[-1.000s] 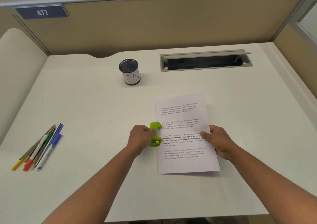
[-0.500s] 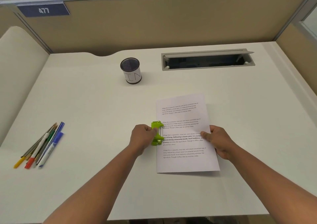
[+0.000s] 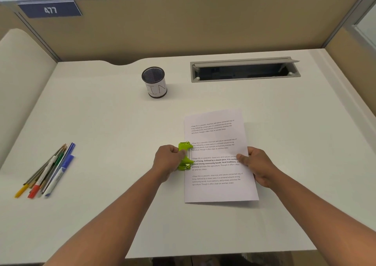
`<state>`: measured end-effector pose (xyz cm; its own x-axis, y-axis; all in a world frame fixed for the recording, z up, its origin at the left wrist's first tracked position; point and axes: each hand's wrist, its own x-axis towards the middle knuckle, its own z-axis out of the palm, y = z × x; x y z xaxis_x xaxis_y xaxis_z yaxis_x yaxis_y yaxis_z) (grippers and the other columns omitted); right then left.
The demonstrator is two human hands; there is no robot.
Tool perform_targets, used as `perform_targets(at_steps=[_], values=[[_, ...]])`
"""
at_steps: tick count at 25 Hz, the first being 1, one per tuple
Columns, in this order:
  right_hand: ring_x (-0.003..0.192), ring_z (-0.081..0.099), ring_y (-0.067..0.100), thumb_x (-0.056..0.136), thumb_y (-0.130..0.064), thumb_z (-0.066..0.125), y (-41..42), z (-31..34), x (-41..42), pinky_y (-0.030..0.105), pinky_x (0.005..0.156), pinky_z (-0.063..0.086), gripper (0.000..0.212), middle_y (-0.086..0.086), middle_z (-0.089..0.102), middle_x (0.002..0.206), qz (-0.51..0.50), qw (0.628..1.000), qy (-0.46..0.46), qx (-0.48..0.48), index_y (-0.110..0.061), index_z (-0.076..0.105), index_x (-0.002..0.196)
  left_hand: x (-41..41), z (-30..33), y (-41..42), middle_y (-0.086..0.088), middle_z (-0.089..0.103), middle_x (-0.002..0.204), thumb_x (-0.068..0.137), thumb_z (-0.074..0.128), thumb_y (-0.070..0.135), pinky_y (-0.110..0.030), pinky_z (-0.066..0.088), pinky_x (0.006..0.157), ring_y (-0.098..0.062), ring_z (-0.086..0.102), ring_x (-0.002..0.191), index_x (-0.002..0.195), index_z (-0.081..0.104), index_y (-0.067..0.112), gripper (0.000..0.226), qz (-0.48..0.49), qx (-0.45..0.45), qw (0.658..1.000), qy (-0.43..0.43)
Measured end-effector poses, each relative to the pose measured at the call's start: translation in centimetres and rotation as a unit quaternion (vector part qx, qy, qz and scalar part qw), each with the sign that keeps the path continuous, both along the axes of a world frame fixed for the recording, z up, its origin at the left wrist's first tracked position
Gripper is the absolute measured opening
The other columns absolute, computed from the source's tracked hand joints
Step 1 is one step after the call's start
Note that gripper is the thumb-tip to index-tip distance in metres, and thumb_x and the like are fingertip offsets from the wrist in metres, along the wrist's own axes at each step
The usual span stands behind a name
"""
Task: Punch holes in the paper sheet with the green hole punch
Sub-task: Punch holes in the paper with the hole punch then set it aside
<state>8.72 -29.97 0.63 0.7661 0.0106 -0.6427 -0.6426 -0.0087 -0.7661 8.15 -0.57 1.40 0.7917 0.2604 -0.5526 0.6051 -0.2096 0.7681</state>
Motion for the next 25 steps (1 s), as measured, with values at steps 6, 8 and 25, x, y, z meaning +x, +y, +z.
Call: perform_targets(at_steps=[6, 8, 25], values=[[0.099, 0.075, 0.035, 0.099, -0.004, 0.061, 0.1, 0.2, 0.0, 0.057, 0.091, 0.058, 0.016, 0.013, 0.078, 0.107, 0.006, 1.0, -0.006, -0.011, -0.007, 0.07, 0.112, 0.3, 0.3, 0.3, -0.013, 0.059, 0.081, 0.085, 0.076, 0.016, -0.058, 0.06, 0.082, -0.025, 0.06, 0.072, 0.078, 0.057, 0.013, 0.021, 0.006, -0.036, 0.999, 0.021], [0.1, 0.074, 0.037, 0.099, -0.003, 0.061, 0.1, 0.2, -0.1, 0.058, 0.092, 0.057, 0.016, 0.015, 0.077, 0.108, 0.005, 1.0, -0.008, -0.01, -0.006, 0.069, 0.112, 0.3, 0.2, 0.4, -0.013, 0.06, 0.082, 0.086, 0.076, 0.017, -0.056, 0.061, 0.082, -0.025, 0.061, 0.073, 0.078, 0.057, 0.013, 0.021, 0.004, -0.037, 0.999, 0.023], [0.095, 0.075, 0.035, 0.098, -0.005, 0.062, 0.1, -0.1, 0.2, 0.054, 0.086, 0.06, 0.016, 0.013, 0.079, 0.105, 0.01, 1.0, -0.011, -0.019, -0.008, 0.07, 0.111, 4.1, 2.7, 0.3, -0.015, 0.064, 0.105, 0.083, 0.082, 0.018, -0.037, 0.055, 0.063, -0.023, 0.063, 0.08, 0.113, 0.054, 0.005, 0.043, -0.182, 0.106, 0.965, 0.153]])
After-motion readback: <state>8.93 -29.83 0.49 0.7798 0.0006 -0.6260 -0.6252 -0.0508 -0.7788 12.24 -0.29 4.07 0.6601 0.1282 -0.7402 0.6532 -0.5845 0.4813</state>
